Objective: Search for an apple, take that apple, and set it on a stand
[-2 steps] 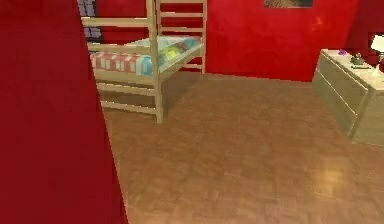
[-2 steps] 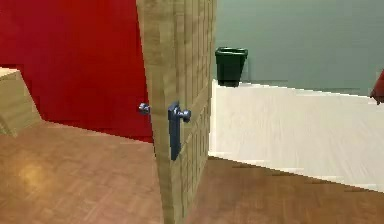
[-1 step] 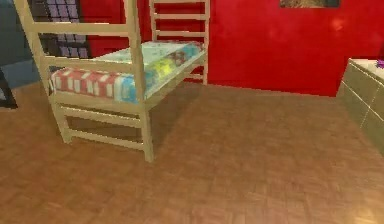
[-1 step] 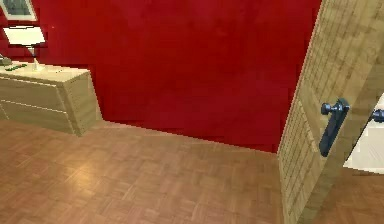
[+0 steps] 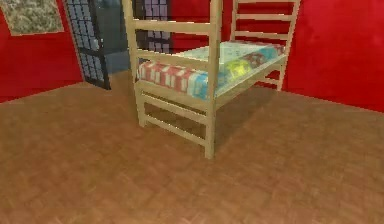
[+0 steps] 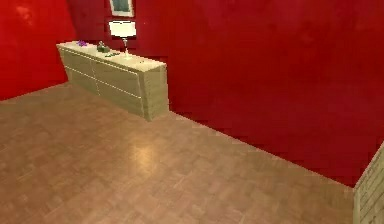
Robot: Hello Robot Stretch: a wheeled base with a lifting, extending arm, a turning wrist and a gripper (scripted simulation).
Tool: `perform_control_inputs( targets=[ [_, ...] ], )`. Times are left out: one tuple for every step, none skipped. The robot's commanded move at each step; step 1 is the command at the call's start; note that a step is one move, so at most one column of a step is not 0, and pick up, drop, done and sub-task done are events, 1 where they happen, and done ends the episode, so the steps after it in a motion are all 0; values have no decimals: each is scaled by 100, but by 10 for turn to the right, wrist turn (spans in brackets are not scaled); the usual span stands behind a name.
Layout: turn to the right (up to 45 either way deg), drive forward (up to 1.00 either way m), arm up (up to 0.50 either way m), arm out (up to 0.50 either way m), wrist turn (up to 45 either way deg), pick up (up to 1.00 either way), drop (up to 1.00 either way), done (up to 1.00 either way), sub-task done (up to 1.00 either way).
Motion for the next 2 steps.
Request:
perform_control_inputs(
  targets=[
    [0,95,0,0,0,0,0,0,0],
    [-420,0,0,0,0,0,0,0,0]
  ],
)
